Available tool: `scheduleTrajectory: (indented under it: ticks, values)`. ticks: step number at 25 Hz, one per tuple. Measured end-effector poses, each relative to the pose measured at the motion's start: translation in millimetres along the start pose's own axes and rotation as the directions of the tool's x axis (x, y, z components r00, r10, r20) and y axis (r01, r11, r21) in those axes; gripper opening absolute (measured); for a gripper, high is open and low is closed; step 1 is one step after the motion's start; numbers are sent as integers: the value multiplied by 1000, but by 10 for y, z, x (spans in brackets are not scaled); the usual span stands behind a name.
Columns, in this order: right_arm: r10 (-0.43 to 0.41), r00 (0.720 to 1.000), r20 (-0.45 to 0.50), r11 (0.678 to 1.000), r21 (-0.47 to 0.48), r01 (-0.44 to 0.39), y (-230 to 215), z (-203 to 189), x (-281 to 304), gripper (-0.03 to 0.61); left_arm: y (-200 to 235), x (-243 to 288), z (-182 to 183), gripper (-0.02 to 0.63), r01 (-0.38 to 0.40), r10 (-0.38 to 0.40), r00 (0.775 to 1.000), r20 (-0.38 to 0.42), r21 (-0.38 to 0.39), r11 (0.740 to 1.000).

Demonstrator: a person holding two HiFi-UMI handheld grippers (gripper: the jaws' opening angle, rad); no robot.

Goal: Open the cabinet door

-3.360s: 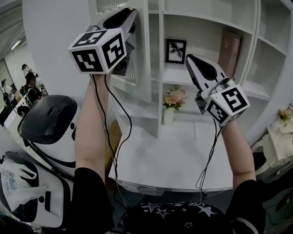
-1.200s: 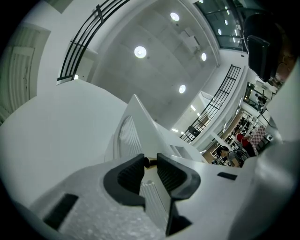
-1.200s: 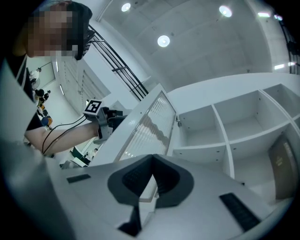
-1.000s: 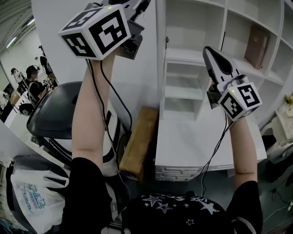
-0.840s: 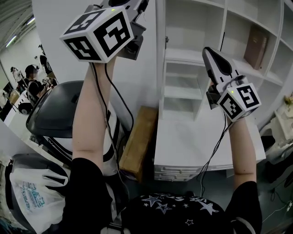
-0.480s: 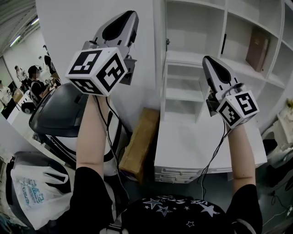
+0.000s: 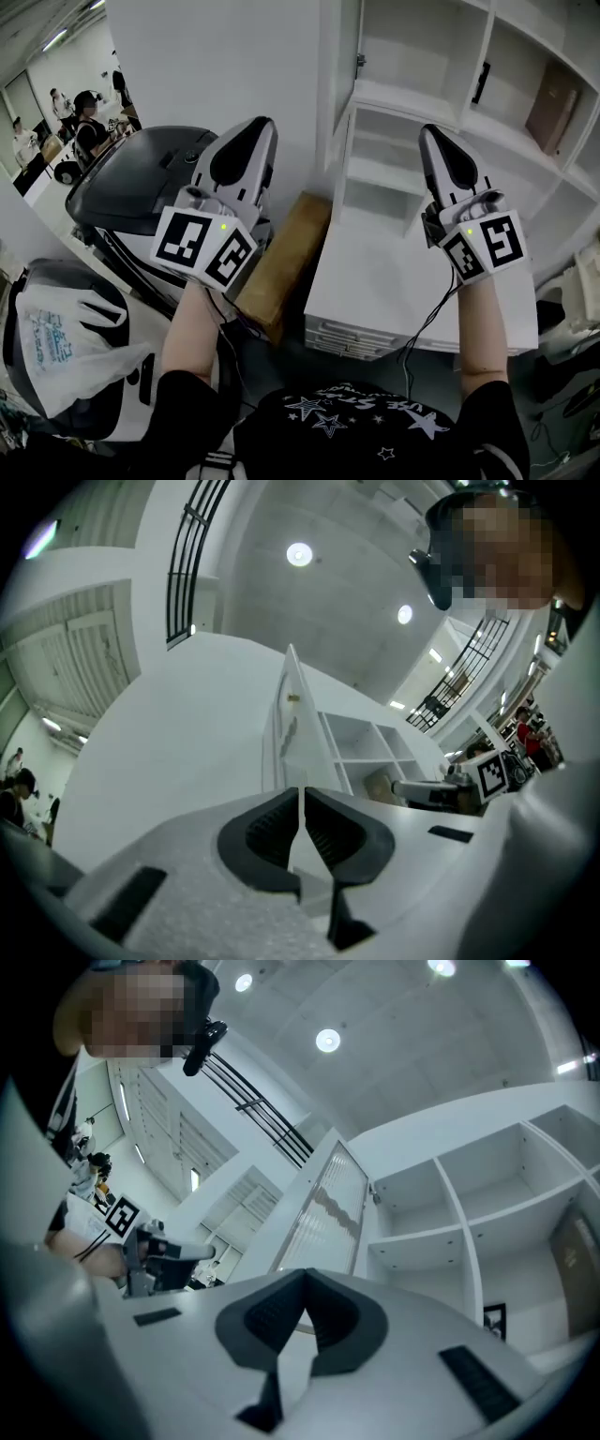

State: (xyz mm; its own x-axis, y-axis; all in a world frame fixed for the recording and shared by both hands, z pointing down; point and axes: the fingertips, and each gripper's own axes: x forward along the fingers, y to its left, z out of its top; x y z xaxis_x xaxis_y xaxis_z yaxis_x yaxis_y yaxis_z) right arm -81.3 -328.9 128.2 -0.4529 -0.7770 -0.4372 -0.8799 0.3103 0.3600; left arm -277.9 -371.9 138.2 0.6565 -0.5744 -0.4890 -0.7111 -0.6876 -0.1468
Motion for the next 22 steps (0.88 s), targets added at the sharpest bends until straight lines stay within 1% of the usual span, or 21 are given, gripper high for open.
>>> scheduleTrajectory:
  ticks: [2,5,8,11,15,18,20,22]
  values:
    - [27,1000,-6,1000,3,-27,76,-63,-94,6,-58,-269,-356,28,-53,52,996,-66,-17,998]
    - [64,998,-25,998,27,-64,159,-212,-232,6,-126,-537,-809,28,-132,126,981,-150,-35,991]
    - [84,996,-41,994,70,-81,164,-364,-387,6,-242,-671,-1087,28,-195,187,960,-207,-20,981]
    - [89,995,-55,991,110,-83,97,-501,-581,6,-434,-788,-1342,28,-256,244,933,-263,-12,967]
    - [91,993,-69,987,139,-81,8,-669,-873,6,-854,-954,-1760,28,-294,255,893,-371,-51,955]
    - [121,988,-93,983,147,-107,0,-818,-1114,6,-1177,-1082,-2017,28,-325,263,864,-429,-77,942]
    - [147,982,-117,979,158,-127,-11,-950,-1288,6,-1401,-1152,-2167,28,-343,269,844,-463,-83,936]
    - [162,978,-134,974,183,-136,-60,-1079,-1475,6,-1641,-1190,-2291,28,-346,265,824,-500,-74,935]
